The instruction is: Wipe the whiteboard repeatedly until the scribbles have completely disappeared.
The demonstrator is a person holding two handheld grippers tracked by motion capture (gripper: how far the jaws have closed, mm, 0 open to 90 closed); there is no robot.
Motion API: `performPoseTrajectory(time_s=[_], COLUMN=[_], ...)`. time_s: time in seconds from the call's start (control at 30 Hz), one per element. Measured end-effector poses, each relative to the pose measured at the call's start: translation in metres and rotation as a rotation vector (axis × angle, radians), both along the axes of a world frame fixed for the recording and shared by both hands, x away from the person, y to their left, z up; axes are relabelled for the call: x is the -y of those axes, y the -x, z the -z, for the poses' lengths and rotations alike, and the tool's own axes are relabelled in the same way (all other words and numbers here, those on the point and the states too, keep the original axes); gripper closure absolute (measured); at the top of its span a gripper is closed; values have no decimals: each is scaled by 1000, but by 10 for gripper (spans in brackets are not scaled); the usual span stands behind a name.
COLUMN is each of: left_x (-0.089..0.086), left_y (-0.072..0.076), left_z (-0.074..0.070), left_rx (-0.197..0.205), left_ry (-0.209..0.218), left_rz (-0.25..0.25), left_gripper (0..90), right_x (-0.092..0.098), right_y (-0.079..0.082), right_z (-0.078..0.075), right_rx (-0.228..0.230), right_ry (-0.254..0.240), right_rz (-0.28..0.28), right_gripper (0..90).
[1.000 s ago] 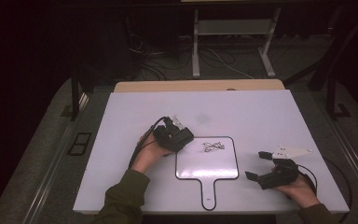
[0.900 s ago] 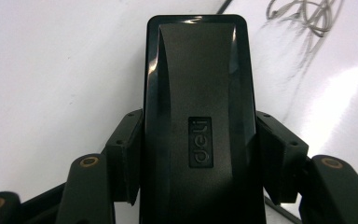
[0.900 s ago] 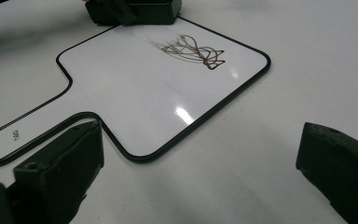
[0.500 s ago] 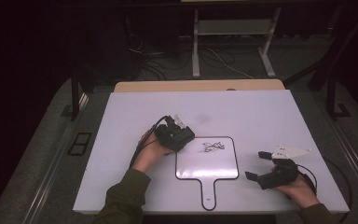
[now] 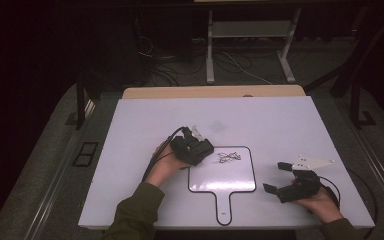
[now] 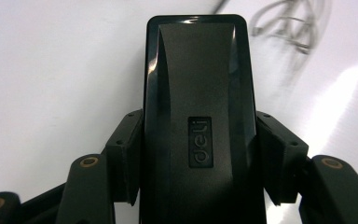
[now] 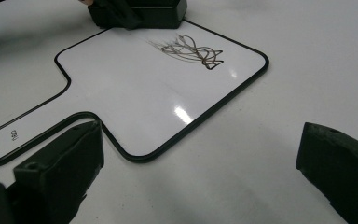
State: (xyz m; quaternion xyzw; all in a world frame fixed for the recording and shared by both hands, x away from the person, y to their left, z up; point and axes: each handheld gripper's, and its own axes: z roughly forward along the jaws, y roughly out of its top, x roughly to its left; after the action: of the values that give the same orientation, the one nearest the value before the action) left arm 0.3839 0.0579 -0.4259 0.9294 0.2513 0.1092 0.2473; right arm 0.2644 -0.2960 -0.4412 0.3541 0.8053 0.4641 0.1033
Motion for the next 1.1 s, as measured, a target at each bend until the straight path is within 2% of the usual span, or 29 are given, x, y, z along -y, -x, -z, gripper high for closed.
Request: performPoseTrajectory(time_s=[0.07, 0.13, 0.3, 0.33, 0.4, 0.57, 0.73, 0.87, 1.1], left_x=[1, 3, 13, 14, 14, 11, 14, 23, 45], left_y=[1, 4, 13, 13, 13, 2, -6, -4, 7], left_z=[-1, 0, 0, 0, 0, 0, 0, 1, 1], left_rx=[-4, -22, -33, -33, -34, -14, -12, -19, -26], left_ry=[-7, 1, 16, 5, 12, 10, 10, 20, 20], left_rz=[10, 29, 78, 86, 82, 25, 13, 32, 98], left_gripper=[393, 393, 393, 392, 393, 392, 392, 392, 392], right_x=[0, -1, -1, -1, -1, -1, 0, -1, -1], right_y=[0, -1, 0, 0, 0, 0, -1, -1, 0], right_z=[0, 1, 1, 0, 0, 0, 0, 1, 1], right_rx=[3, 2, 3, 3, 5, 4, 3, 4, 4], right_ry=[1, 3, 3, 2, 3, 2, 3, 3, 4], right_rz=[-3, -2, -3, -3, -3, -2, -2, -3, -4], right_gripper=[0, 0, 0, 0, 0, 0, 0, 0, 0])
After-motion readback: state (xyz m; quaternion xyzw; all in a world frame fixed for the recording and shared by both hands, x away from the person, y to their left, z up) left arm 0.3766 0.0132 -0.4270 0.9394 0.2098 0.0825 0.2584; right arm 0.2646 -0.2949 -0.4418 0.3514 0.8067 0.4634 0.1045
